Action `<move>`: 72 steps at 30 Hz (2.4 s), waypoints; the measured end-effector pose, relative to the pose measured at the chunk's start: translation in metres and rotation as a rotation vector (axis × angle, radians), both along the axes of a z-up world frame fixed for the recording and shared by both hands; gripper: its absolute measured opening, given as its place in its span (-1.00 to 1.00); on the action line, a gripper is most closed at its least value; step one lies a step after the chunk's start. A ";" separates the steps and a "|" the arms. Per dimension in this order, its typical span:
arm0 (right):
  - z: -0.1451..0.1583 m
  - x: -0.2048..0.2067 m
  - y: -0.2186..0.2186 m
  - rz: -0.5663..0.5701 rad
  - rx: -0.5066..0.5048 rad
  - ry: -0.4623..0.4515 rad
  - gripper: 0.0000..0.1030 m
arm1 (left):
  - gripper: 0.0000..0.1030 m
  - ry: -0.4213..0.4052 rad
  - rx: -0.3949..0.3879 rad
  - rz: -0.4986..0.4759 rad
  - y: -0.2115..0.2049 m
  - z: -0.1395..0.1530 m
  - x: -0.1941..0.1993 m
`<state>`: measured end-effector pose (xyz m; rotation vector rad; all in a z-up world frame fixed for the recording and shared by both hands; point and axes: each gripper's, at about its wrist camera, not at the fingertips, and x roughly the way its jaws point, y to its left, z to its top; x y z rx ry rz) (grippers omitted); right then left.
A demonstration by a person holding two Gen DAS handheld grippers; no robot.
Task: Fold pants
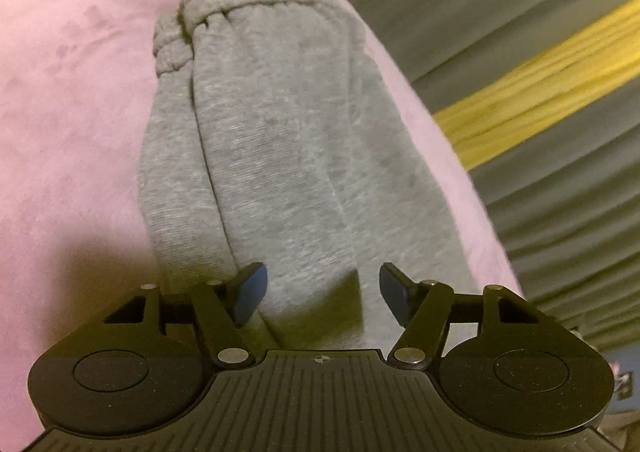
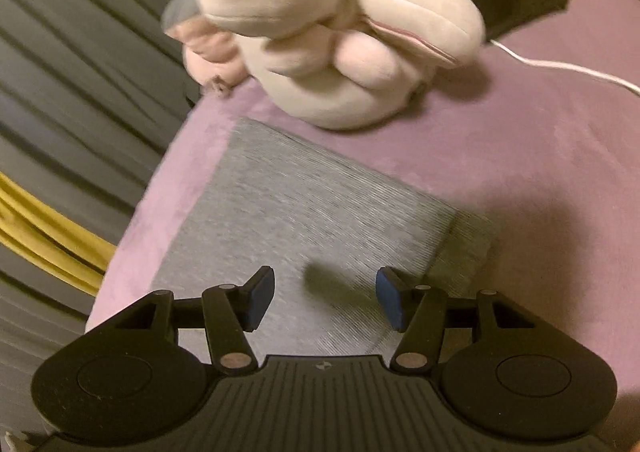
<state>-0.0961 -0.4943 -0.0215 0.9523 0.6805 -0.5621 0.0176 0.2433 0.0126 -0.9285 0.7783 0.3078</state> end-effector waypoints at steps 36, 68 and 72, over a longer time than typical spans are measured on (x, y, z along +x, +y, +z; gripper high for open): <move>0.029 -0.002 0.004 0.053 0.017 -0.188 -0.98 | -0.71 -0.086 0.182 -0.036 0.056 0.047 -0.022; -0.016 -0.032 -0.023 -0.060 0.171 -0.069 -0.25 | -0.71 -0.048 0.152 -0.030 0.056 0.039 -0.010; -0.018 -0.020 -0.020 -0.042 0.166 -0.059 -0.23 | -0.71 -0.044 0.148 -0.035 0.057 0.039 -0.008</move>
